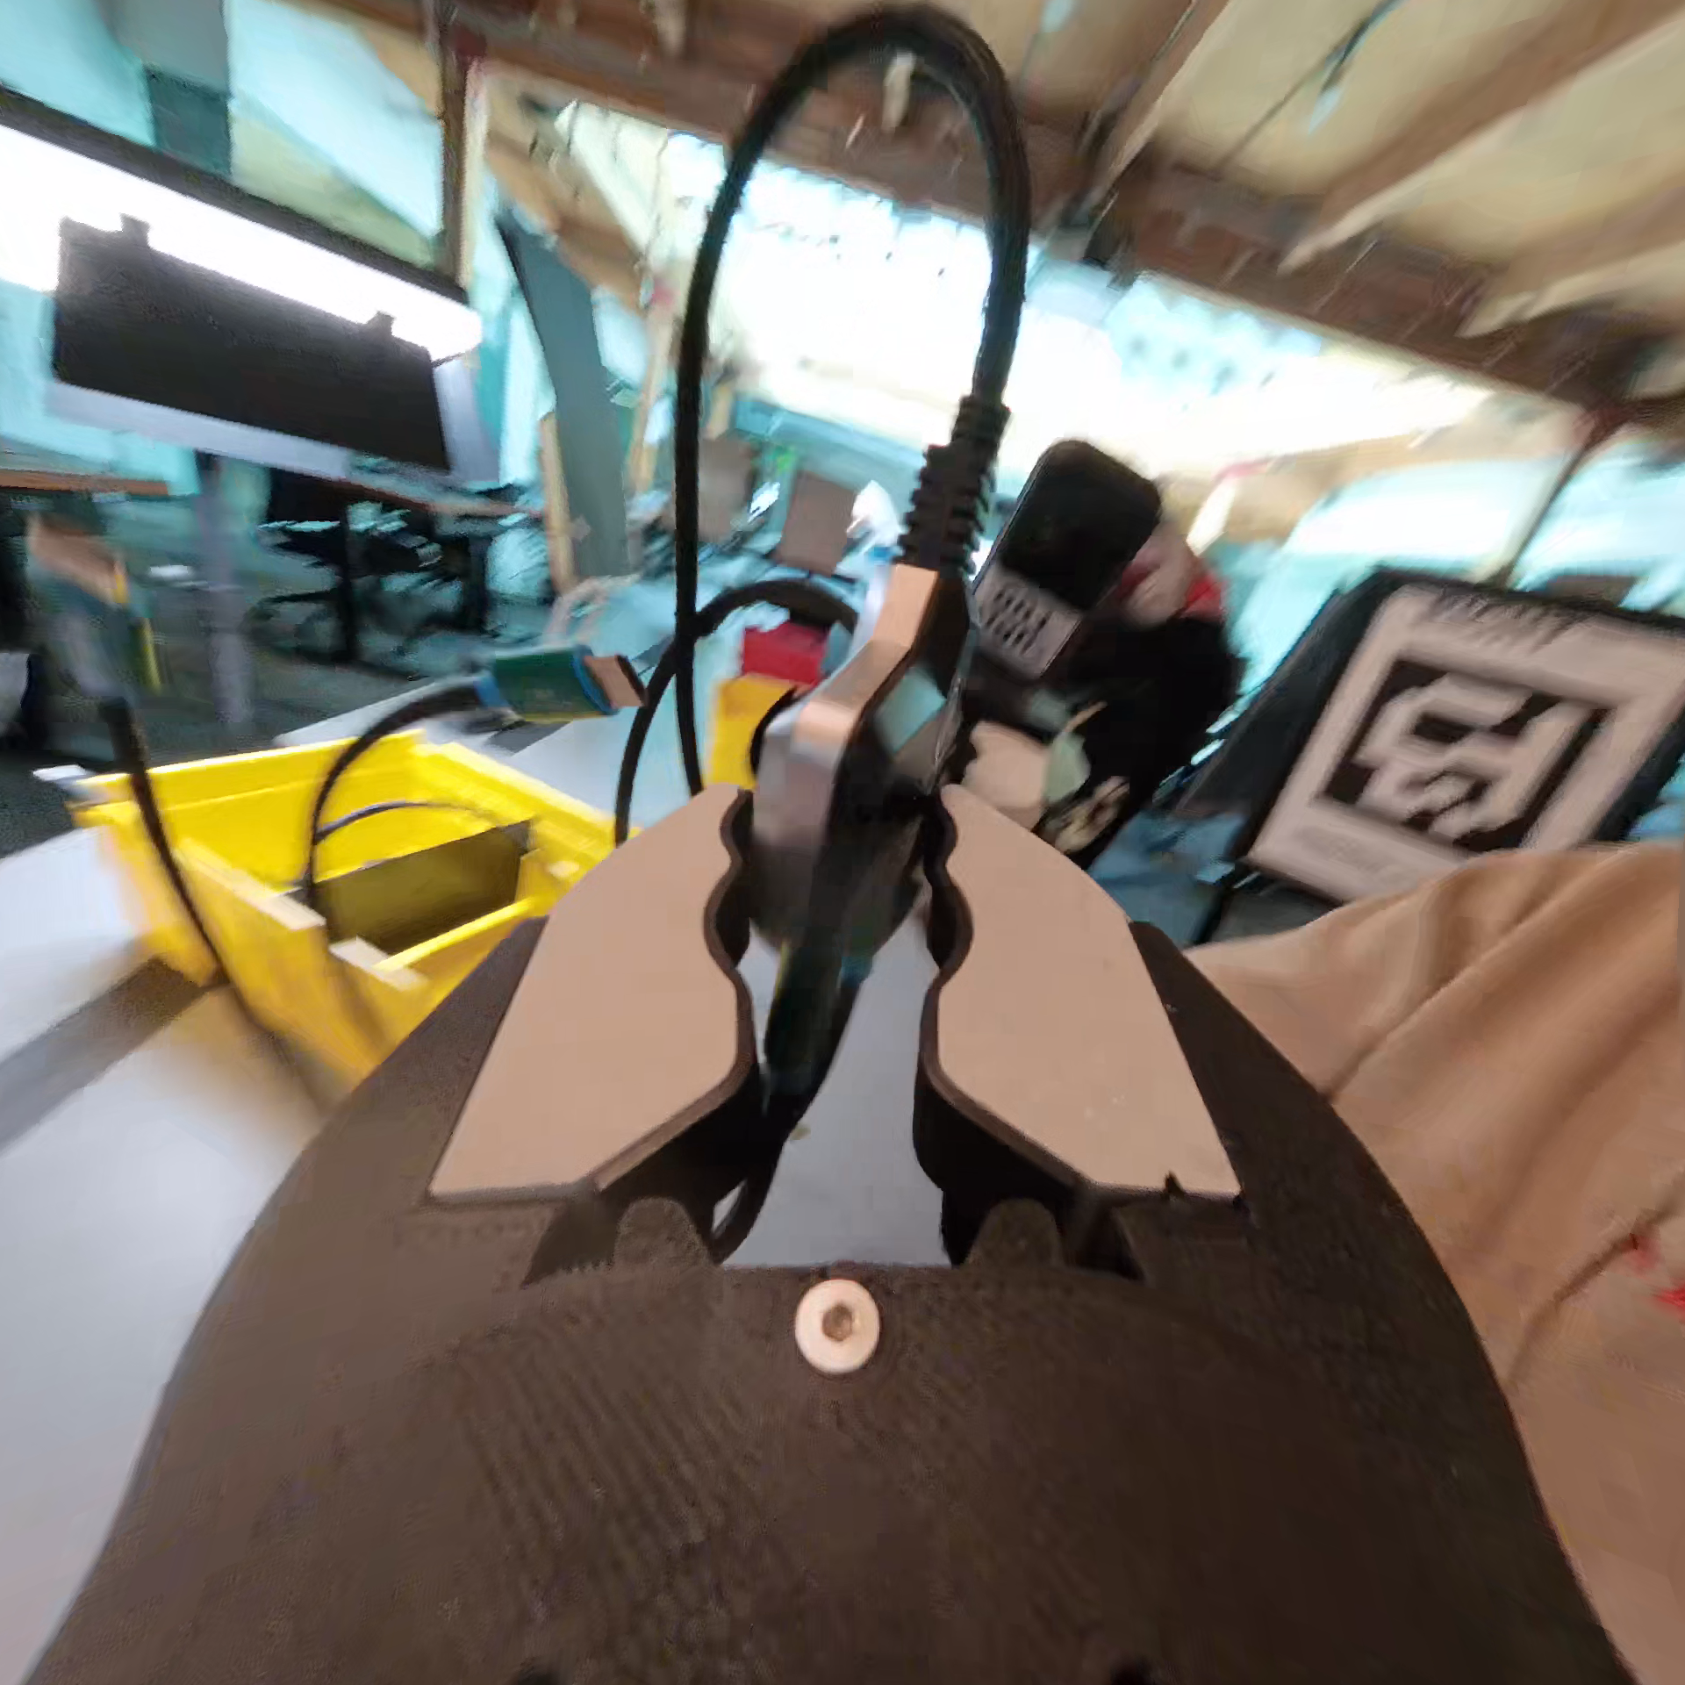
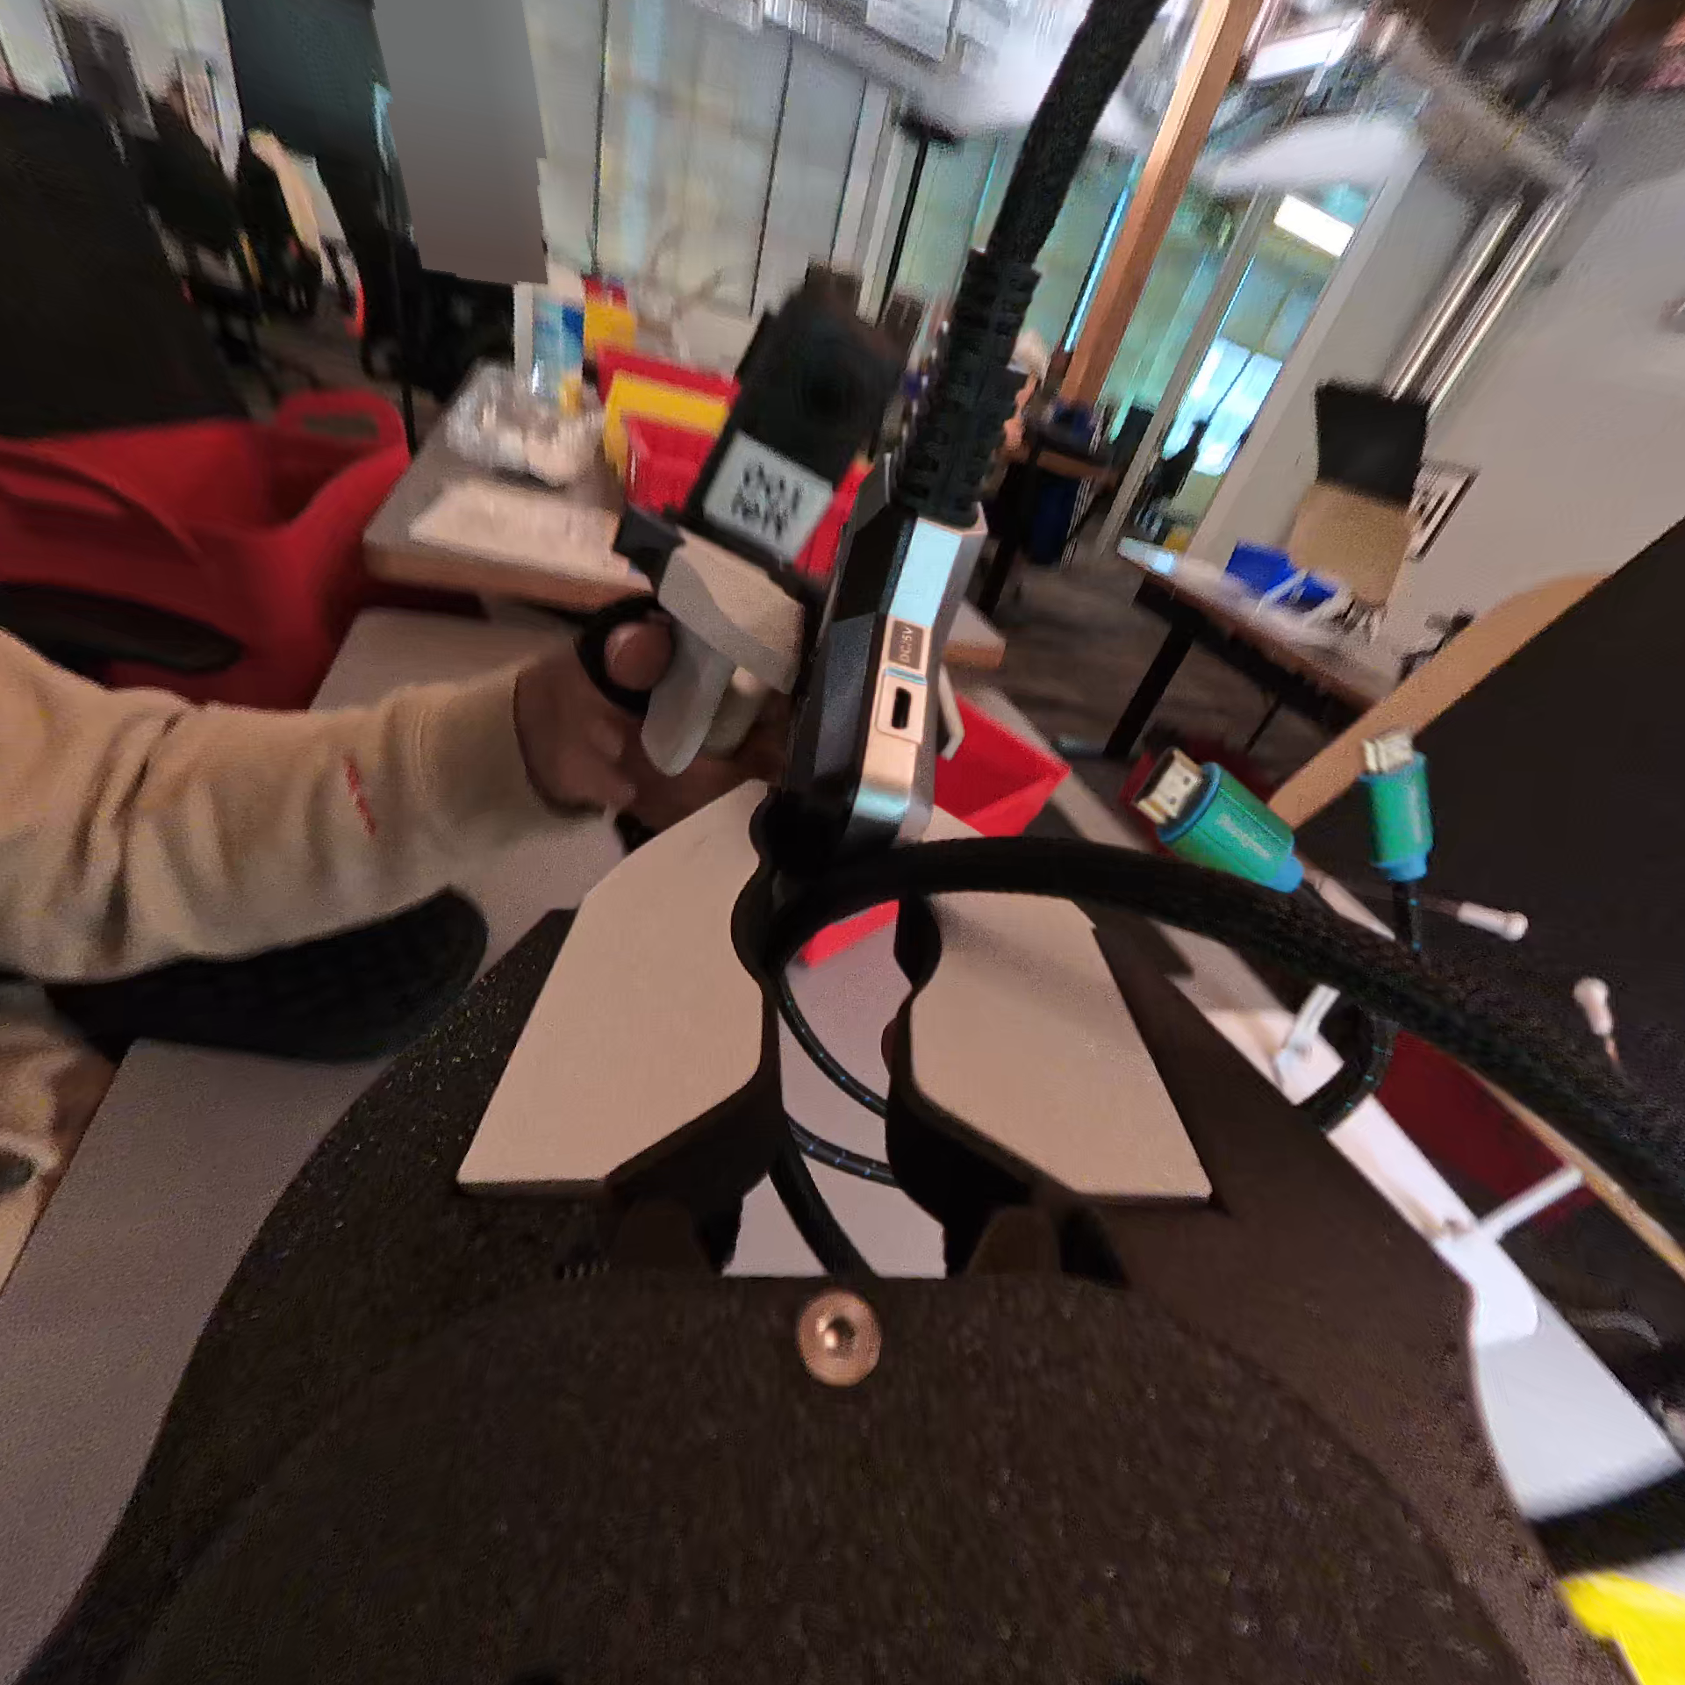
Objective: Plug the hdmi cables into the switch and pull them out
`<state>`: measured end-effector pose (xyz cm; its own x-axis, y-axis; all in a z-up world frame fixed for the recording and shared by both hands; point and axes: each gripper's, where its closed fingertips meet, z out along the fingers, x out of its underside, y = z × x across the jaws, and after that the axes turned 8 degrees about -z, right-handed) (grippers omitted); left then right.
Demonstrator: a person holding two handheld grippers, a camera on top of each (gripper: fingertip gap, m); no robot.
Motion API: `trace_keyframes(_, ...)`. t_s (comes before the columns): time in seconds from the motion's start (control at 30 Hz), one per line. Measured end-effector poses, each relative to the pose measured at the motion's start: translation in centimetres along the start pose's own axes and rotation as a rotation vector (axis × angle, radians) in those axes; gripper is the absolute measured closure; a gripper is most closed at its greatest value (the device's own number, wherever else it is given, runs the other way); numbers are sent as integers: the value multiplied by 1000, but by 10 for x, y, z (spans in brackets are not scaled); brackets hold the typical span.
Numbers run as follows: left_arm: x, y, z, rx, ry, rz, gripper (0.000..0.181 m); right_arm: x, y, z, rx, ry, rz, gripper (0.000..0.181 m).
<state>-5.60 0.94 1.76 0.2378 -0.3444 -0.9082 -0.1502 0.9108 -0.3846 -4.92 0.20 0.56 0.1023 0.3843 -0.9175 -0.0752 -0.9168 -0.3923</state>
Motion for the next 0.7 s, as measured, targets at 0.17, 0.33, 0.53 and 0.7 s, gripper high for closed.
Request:
trace_keyframes(0.17,36,27,-15,-317,351,392,139,53,9,-18,-146,293,-30,159)
trace_keyframes(0.33,99,15,-3,-150,636,368,137,74,46,-19,-365,380,-72,160)
trace_keyframes(0.53,110,25,16,-106,607,330,157,85,34,-20,-283,442,-138,153)
trace_keyframes(0.7,68,45,9,-148,338,183,157,21,-27,-37,101,146,-118,152)
